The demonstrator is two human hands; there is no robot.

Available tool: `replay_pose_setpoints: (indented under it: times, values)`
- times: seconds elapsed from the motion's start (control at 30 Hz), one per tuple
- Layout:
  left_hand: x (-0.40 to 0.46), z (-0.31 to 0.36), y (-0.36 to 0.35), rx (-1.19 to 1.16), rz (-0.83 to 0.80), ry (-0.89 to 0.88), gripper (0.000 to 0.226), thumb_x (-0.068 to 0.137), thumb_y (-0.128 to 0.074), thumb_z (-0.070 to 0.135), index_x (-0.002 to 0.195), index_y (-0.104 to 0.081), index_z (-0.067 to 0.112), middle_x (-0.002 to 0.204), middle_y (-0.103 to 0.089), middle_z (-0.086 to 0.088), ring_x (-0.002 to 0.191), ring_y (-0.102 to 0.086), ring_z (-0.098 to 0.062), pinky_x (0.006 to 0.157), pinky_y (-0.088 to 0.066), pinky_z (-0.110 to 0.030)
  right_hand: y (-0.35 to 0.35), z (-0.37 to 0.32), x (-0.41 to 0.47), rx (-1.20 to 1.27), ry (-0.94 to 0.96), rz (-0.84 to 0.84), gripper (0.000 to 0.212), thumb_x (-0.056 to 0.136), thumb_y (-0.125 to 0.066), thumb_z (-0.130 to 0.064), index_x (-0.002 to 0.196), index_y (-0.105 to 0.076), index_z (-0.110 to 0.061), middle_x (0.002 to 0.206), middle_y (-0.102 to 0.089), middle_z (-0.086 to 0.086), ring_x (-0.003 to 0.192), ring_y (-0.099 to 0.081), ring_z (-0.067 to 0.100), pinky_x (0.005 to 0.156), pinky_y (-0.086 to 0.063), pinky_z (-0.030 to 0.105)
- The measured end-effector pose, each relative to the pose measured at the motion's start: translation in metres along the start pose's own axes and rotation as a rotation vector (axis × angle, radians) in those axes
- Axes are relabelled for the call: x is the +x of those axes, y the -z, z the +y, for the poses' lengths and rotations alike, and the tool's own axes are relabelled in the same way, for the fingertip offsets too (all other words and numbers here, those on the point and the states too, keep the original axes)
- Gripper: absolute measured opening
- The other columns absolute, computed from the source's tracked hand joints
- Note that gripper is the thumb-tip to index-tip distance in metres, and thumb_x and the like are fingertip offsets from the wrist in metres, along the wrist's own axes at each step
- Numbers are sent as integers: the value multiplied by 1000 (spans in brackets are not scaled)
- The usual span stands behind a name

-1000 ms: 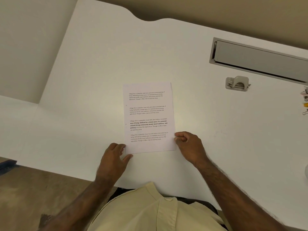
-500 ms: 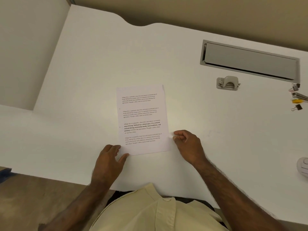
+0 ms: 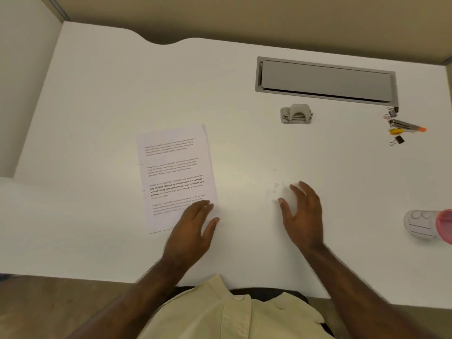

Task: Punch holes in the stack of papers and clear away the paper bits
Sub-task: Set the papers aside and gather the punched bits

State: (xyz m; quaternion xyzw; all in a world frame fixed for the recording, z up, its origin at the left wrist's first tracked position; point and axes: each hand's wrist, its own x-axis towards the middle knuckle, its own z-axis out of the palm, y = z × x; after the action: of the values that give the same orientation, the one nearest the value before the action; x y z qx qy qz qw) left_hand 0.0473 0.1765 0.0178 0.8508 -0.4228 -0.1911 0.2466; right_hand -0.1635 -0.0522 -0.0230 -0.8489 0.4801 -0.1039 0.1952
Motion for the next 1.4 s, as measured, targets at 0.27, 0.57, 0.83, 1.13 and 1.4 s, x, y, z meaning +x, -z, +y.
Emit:
replay_pose_setpoints:
  times: [0.27, 0.57, 0.83, 1.13, 1.4]
  values:
    - [30, 53, -97, 170, -245, -147, 78, 114, -30, 51, 168, 10, 11, 177, 21, -9, 164, 23, -22, 134, 9, -38, 5, 80, 30, -341, -50, -176, 96, 102, -24, -77, 169, -14, -9, 179, -1, 15, 166, -2, 34, 132, -9, 61]
    - [39, 70, -157, 369, -106, -79, 73, 114, -22, 48, 170, -4, 4, 178, 9, -20, 166, 10, -37, 134, -5, -59, -32, 50, 29, -367, 328, -198, 101, 100, -24, -81, 170, -5, -9, 179, 4, 12, 166, 3, 34, 130, -3, 66]
    - [37, 64, -161, 378, -45, -103, 74, 114, -19, 51, 169, -8, 2, 179, 4, -19, 167, 5, -34, 133, -10, -59, -27, 49, 36, -298, 644, -273, 82, 109, -19, -67, 170, -6, -14, 180, -1, 5, 167, -1, 26, 129, -16, 65]
    - [38, 63, -165, 402, 9, -120, 84, 112, -26, 59, 168, -6, -1, 179, 5, -20, 167, 3, -34, 135, -6, -56, -18, 59, 118, -314, 502, -294, 100, 100, -20, -83, 170, -3, -14, 180, 6, 4, 166, 8, 22, 133, -4, 60]
    - [37, 63, -166, 393, 27, -125, 83, 112, -27, 58, 169, -8, 0, 179, 2, -18, 167, 1, -33, 134, -11, -58, -31, 36, 84, -297, 789, -291, 89, 105, -28, -74, 170, -16, -14, 180, -6, 5, 167, -1, 22, 131, -11, 61]
